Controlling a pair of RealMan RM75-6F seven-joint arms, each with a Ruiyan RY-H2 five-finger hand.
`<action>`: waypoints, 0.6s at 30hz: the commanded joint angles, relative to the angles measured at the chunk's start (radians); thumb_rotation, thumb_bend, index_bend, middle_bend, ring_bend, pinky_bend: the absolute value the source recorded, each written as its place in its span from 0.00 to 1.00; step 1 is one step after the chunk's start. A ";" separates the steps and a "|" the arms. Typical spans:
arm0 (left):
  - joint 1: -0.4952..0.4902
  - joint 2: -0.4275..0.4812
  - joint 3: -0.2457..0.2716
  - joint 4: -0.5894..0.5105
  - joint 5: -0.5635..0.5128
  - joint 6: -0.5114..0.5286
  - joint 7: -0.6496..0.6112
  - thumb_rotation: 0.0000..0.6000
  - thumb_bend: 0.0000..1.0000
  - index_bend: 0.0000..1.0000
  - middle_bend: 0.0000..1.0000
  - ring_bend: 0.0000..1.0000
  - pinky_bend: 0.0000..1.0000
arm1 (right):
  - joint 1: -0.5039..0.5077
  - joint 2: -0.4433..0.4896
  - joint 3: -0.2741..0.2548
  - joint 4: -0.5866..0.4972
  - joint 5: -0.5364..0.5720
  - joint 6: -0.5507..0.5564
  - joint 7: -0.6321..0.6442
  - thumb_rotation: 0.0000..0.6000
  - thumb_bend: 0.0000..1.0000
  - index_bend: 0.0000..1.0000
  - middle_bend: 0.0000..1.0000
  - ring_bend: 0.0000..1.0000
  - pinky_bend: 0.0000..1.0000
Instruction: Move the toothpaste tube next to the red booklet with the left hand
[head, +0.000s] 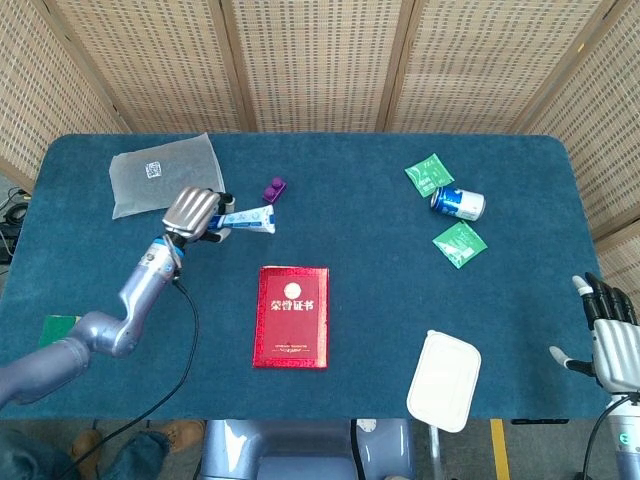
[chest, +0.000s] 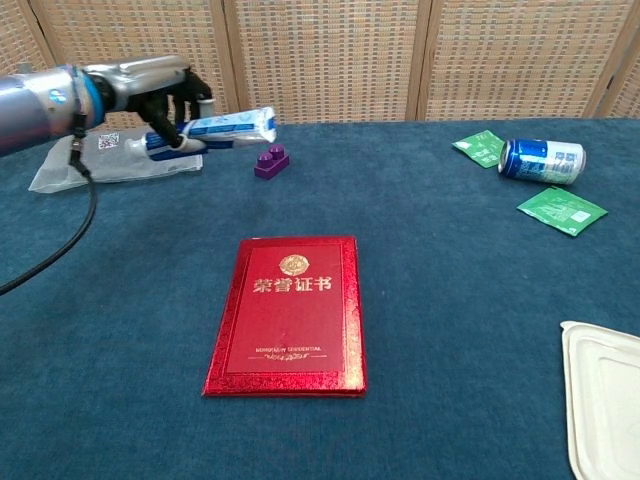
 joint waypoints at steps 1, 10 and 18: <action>-0.111 -0.095 -0.049 0.024 -0.144 -0.093 0.146 1.00 0.45 0.57 0.57 0.50 0.50 | 0.001 0.005 0.007 0.008 0.016 -0.009 0.015 1.00 0.00 0.00 0.00 0.00 0.00; -0.224 -0.263 -0.037 0.211 -0.264 -0.183 0.227 1.00 0.45 0.57 0.56 0.49 0.50 | -0.003 0.014 0.018 0.045 0.064 -0.034 0.056 1.00 0.00 0.00 0.00 0.00 0.00; -0.250 -0.320 -0.020 0.307 -0.274 -0.226 0.216 1.00 0.45 0.56 0.56 0.49 0.49 | -0.010 0.020 0.021 0.057 0.076 -0.036 0.078 1.00 0.00 0.00 0.00 0.00 0.00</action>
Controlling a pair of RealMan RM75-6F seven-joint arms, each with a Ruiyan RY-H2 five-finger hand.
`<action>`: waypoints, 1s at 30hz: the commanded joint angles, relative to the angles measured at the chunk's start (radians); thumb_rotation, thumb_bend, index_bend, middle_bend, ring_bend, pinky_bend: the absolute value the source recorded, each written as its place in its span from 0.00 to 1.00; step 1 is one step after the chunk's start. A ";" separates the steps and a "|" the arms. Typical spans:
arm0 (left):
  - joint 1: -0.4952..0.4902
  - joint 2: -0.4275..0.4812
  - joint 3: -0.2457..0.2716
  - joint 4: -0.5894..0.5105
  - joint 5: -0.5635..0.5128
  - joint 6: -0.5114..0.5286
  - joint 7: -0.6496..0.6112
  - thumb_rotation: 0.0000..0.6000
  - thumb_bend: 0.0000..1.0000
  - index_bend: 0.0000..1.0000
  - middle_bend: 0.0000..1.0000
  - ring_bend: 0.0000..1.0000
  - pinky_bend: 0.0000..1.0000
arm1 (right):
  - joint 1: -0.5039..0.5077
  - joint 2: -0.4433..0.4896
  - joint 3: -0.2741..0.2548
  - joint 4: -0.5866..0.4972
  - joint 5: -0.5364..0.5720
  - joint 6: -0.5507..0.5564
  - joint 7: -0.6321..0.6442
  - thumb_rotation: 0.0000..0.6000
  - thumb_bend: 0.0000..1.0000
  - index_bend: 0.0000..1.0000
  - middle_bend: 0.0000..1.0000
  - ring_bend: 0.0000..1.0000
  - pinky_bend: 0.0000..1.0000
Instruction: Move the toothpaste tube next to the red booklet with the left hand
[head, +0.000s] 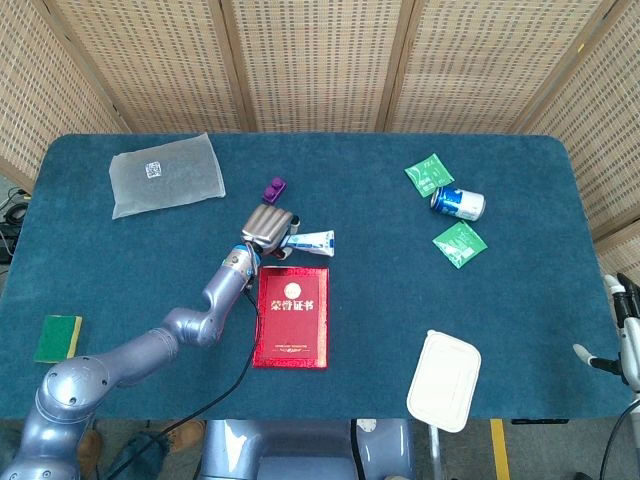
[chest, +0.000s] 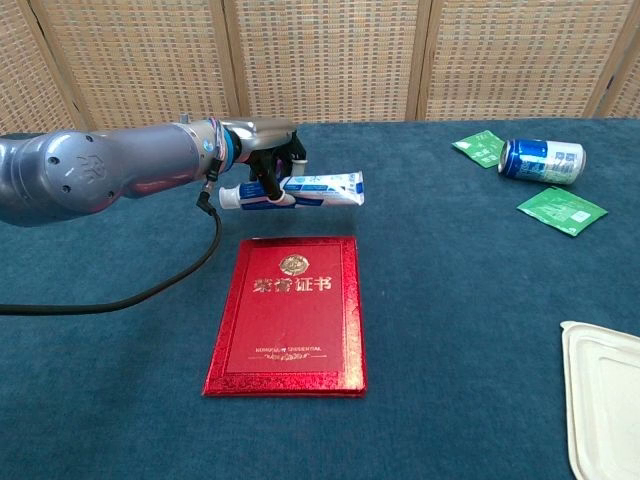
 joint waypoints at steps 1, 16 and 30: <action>-0.009 -0.019 0.008 0.028 -0.004 -0.017 -0.006 1.00 0.45 0.56 0.56 0.49 0.49 | -0.002 0.002 0.000 0.000 0.001 0.001 0.003 1.00 0.00 0.00 0.00 0.00 0.00; 0.015 0.078 0.001 -0.099 -0.051 -0.030 -0.021 1.00 0.11 0.00 0.00 0.00 0.00 | -0.007 0.013 0.008 -0.011 0.007 0.005 0.018 1.00 0.00 0.00 0.00 0.00 0.00; 0.244 0.553 0.028 -0.753 -0.036 0.340 0.039 1.00 0.08 0.00 0.00 0.00 0.00 | -0.008 0.018 -0.007 -0.051 -0.049 0.030 0.002 1.00 0.00 0.00 0.00 0.00 0.00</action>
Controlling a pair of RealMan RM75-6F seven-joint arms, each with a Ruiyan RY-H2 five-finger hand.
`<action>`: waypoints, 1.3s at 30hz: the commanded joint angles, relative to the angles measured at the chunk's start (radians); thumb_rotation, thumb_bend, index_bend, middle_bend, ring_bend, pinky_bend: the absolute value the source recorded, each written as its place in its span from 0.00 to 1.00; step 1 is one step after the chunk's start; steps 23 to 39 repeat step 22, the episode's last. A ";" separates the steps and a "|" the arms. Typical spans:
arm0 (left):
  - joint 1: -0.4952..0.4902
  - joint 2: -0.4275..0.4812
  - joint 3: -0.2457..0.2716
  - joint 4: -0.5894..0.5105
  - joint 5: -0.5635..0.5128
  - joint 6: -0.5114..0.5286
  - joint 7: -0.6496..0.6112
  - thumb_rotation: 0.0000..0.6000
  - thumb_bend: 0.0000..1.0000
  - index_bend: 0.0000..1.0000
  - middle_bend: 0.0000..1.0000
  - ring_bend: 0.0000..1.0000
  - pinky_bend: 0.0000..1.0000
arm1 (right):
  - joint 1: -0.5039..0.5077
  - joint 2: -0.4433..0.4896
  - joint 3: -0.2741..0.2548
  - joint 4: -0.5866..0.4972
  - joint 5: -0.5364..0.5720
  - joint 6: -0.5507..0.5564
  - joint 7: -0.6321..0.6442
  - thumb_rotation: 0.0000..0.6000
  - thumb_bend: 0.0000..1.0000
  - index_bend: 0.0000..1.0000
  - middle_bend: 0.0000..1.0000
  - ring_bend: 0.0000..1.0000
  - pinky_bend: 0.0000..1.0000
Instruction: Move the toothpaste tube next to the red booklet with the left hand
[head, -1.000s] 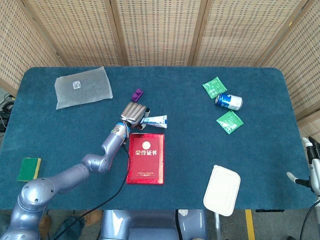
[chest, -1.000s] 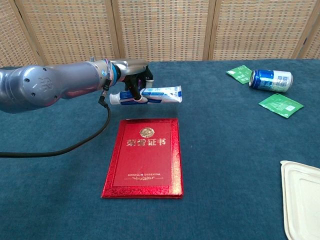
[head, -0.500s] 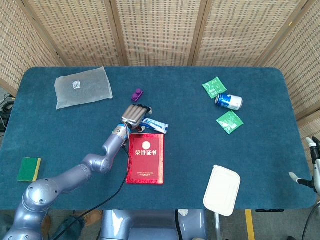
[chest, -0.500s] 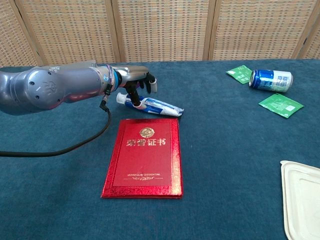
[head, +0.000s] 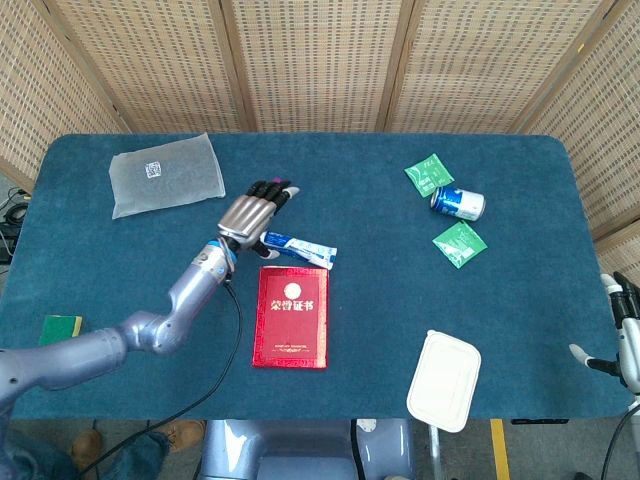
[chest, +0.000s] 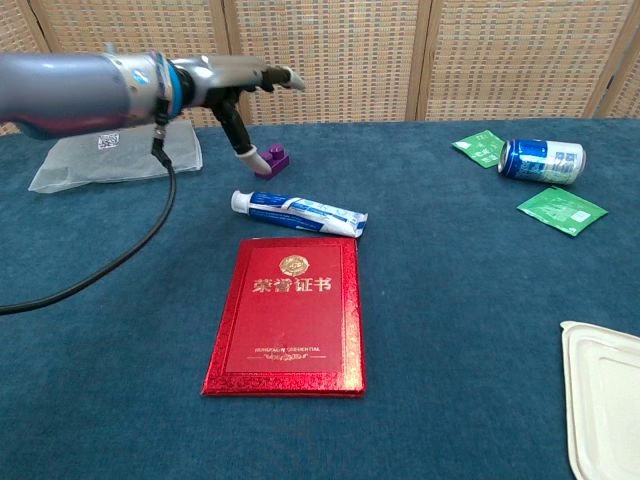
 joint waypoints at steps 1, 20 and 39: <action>0.146 0.201 0.029 -0.226 0.042 0.200 0.018 1.00 0.07 0.00 0.00 0.00 0.00 | 0.001 -0.002 -0.005 -0.008 -0.010 0.005 -0.009 1.00 0.00 0.00 0.00 0.00 0.00; 0.789 0.433 0.357 -0.486 0.394 0.833 -0.191 1.00 0.06 0.00 0.00 0.00 0.00 | 0.004 -0.007 -0.033 -0.036 -0.086 0.028 -0.033 1.00 0.00 0.00 0.00 0.00 0.00; 0.810 0.432 0.366 -0.485 0.424 0.853 -0.199 1.00 0.06 0.00 0.00 0.00 0.00 | 0.003 -0.006 -0.033 -0.036 -0.086 0.029 -0.028 1.00 0.00 0.00 0.00 0.00 0.00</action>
